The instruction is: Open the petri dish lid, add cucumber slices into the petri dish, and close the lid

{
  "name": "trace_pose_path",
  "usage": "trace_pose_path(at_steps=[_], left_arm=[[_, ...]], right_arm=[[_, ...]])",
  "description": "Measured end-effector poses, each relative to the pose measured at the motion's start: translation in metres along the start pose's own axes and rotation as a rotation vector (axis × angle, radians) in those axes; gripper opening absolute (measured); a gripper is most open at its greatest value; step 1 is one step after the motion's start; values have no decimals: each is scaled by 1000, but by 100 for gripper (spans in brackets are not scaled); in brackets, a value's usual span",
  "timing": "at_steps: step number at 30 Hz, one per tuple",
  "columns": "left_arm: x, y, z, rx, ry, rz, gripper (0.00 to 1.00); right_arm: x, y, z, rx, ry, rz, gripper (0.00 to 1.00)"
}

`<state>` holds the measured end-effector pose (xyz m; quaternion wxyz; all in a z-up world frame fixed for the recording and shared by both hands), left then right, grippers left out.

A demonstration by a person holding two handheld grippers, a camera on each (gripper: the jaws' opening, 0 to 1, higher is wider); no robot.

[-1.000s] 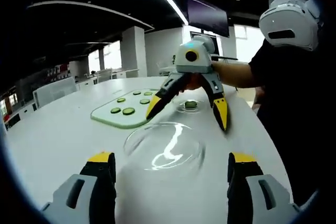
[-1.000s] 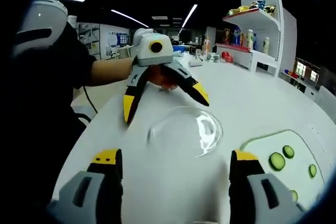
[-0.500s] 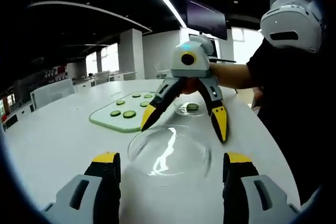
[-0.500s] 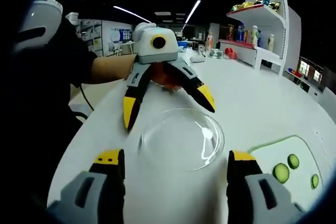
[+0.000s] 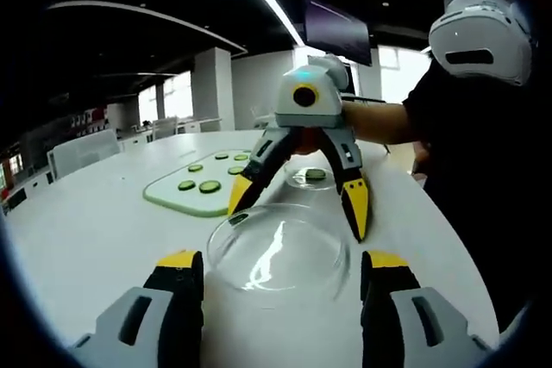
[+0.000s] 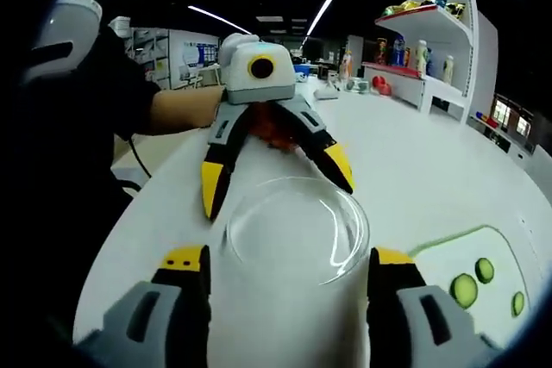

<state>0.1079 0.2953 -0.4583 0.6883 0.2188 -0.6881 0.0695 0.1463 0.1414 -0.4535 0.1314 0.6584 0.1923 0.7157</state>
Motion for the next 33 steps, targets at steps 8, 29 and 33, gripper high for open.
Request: trace_pose_path(at_steps=[8,29,33], left_arm=[[-2,-2,-1,-5,2,-14,68],[-5,-5,-2,4,37,-36,64],[-5,-4,-2,-3,40,-41,64]], right_arm=[[-1,0,5,-8,-28,4,62],[-2,-1,5,5,-22,25,58],[-2,-1,4,9,-19,26,57]])
Point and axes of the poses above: the point that each gripper's makers call its tool centre point, and the gripper's own axes: y roughly backward along the fingers, z roughly to its right, x roughly out of its top, the point moved 8 cm from there along y, roughly backward along the fingers, and after that the axes turned 5 degrees about z, right-handed, at the moved point
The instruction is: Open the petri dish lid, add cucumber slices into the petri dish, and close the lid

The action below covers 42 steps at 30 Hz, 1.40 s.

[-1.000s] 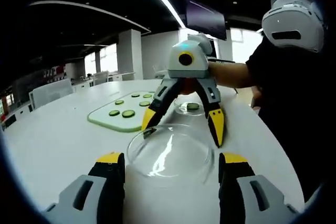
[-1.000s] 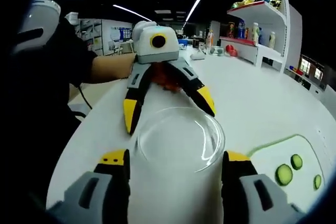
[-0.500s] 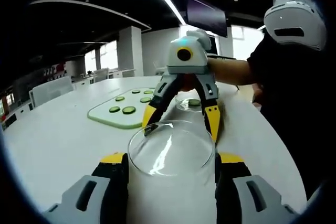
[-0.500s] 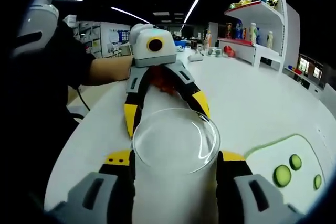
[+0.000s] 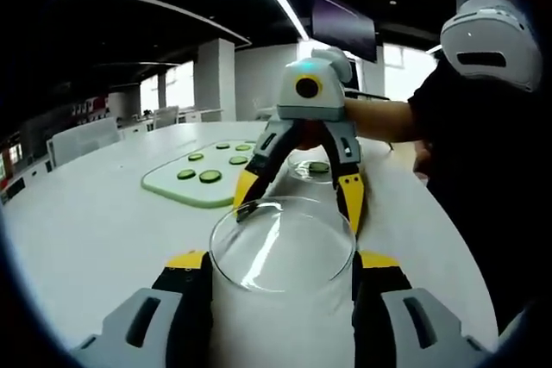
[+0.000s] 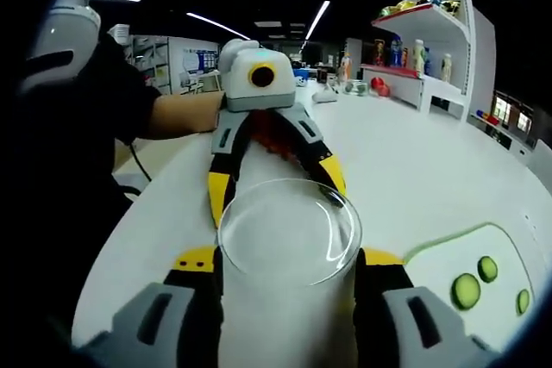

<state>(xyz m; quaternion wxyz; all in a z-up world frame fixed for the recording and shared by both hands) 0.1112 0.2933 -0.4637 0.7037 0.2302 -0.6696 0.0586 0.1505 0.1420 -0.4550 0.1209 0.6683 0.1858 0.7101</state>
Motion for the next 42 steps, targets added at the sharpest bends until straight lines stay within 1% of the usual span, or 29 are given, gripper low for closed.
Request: trace_pose_path(at_steps=[9,14,18,24,28,42], left_arm=[[3,0,1,-5,-4,-11,64],[9,-2,2,-15,-2,1,64],[12,-6,3,-21,2,9,64],[19,-17,4,-31,-9,7,64],[24,-22,6,-38,-14,6,64],[38,-48,18,-62,-37,1,64]], right_arm=[[1,2,-2,3,1,-3,57],[3,8,-1,3,-18,3,57],[5,16,-2,-3,-13,12,57],[3,26,-2,-15,-12,9,57],[2,35,0,-23,-12,19,57],[-3,67,-7,-49,7,26,57]])
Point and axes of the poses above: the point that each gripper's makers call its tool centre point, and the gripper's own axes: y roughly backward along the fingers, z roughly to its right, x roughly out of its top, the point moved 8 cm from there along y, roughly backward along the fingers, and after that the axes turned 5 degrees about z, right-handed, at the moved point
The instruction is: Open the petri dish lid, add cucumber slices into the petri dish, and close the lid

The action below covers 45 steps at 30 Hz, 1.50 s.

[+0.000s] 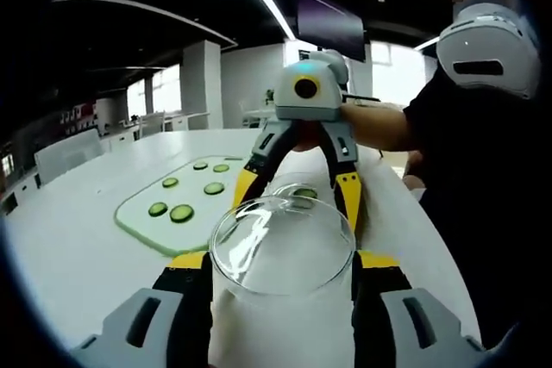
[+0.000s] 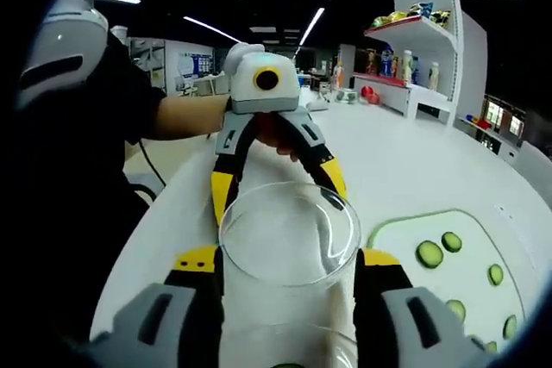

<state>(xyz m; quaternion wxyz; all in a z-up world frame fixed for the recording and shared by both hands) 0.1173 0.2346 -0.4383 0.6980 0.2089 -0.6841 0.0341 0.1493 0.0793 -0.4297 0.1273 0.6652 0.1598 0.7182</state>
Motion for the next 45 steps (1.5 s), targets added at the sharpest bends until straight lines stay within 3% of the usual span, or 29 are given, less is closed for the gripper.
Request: trace_pose_path(at_steps=[24,34,45], left_arm=[[27,-70,17,-77,-37,20,63],[31,-96,22,-104,-47,19,63],[26,-109,26,-120,-38,10,64]], right_arm=[[-24,74,-9,-74,12,-24,56],[-36,96,-12,-108,12,-40,56],[-46,103,-13,-119,8,-48,57]])
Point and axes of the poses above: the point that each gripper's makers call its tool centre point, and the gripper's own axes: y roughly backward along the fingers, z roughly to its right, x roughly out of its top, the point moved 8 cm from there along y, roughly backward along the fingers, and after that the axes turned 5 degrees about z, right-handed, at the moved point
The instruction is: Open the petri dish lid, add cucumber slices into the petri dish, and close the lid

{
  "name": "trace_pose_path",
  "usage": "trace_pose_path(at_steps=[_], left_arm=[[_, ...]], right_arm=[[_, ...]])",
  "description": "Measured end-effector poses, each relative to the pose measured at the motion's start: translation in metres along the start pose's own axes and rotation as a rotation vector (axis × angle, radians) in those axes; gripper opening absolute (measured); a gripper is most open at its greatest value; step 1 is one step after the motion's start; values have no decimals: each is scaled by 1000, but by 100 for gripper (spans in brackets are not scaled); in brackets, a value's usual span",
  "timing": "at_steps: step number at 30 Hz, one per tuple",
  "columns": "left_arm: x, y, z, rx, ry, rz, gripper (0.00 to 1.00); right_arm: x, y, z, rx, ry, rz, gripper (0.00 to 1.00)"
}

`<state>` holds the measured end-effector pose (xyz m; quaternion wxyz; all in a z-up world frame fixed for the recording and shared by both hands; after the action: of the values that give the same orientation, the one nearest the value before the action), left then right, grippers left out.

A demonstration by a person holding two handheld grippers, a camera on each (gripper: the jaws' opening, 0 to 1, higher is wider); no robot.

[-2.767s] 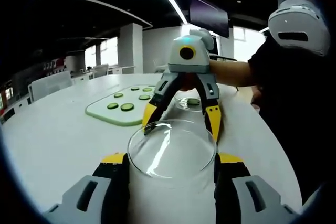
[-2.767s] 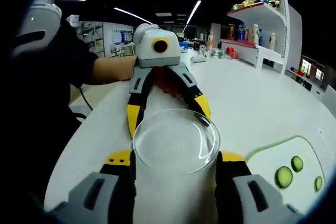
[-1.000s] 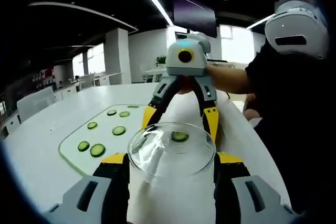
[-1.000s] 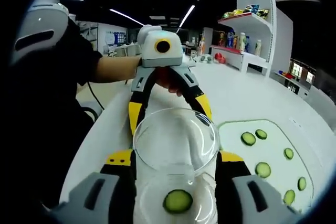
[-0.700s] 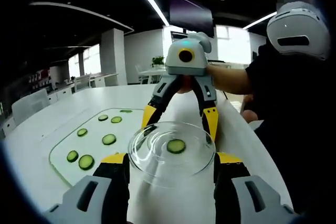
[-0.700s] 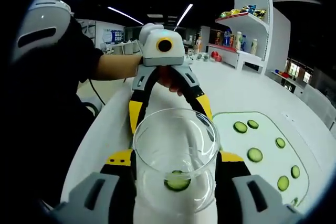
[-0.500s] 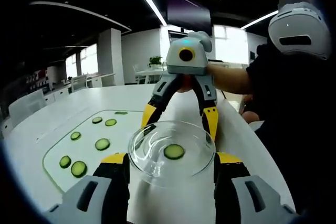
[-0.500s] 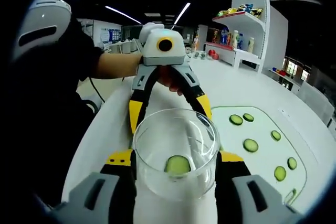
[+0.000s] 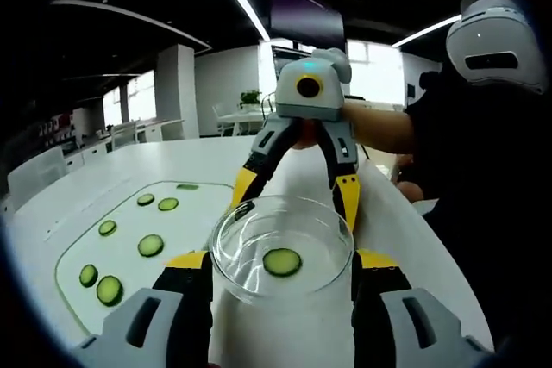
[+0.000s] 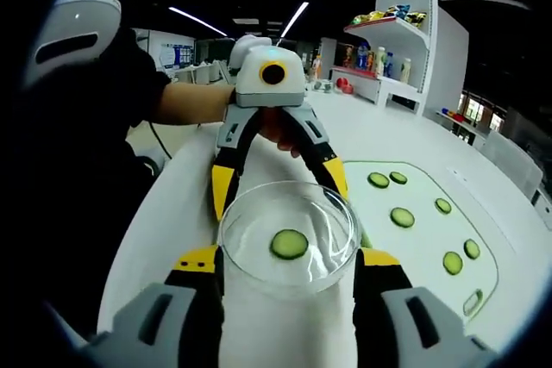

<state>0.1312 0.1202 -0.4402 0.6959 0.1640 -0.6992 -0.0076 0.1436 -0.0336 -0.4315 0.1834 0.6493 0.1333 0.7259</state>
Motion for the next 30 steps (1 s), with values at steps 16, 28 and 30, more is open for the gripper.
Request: trace_pose_path(at_steps=[16,28,30], left_arm=[[-9,-4,-1,-1,16,-19,64],[-11,-7,-5,-2,28,-12,64],[-12,-7,-5,-2,31,-10,64]], right_arm=[[-11,-4,1,10,3,-12,57],[-16,-7,1,13,-15,-8,57],[-16,-6,2,13,-17,-7,57]])
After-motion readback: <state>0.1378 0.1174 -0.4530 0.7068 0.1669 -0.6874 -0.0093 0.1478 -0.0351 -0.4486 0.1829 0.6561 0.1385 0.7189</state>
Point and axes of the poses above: the point that each gripper's makers call its tool centre point, and the gripper's own axes: y roughly backward along the fingers, z roughly to its right, x roughly out of its top, the point moved 8 cm from there along y, roughly backward along the fingers, and after that the axes turned 5 degrees about z, right-handed, at the moved point
